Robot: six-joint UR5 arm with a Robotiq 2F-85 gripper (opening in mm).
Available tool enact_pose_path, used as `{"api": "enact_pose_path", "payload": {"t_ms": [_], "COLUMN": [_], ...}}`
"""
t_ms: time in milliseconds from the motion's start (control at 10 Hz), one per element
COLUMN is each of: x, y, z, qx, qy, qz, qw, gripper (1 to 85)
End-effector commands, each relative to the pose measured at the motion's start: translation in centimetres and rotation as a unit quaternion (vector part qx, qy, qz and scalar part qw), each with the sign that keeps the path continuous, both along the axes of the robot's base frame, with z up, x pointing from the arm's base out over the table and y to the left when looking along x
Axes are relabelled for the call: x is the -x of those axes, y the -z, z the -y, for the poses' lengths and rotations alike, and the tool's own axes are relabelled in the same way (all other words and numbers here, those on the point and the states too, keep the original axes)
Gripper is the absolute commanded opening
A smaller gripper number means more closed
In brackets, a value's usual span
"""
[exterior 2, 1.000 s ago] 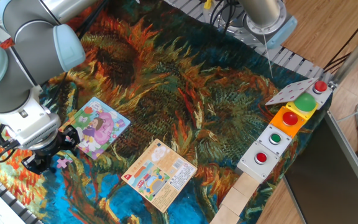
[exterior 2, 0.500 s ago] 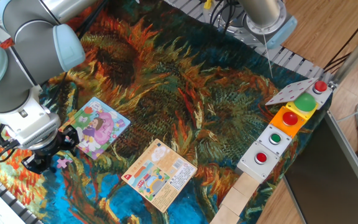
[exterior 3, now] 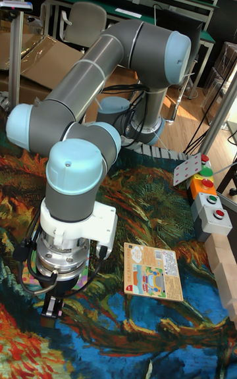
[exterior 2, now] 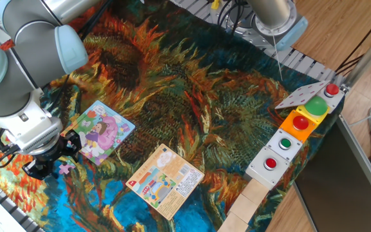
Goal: Assemble one piece of a puzzle
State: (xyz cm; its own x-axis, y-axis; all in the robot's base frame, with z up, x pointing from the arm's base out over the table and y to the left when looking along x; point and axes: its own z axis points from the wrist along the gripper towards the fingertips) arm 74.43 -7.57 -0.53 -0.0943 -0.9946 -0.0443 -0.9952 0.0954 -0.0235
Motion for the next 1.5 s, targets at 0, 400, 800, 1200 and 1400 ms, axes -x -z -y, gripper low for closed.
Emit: {"api": "enact_pose_path", "payload": {"t_ms": [0, 400, 800, 1200, 1400], "x": [0.0, 0.2, 0.15, 0.11, 0.06], "y": [-0.21, -0.16, 0.0, -0.02, -0.03], "z": [-0.19, -0.43, -0.35, -0.23, -0.17], "qx": [-0.009, -0.013, -0.012, -0.012, -0.011], "qy": [0.003, 0.004, 0.001, -0.001, -0.003], "qz": [0.0, -0.005, -0.006, -0.006, -0.005], "qw": [1.0, 0.9999, 0.9999, 0.9999, 0.9999], "gripper": [55.7, 55.7, 55.7, 54.7, 53.7]}}
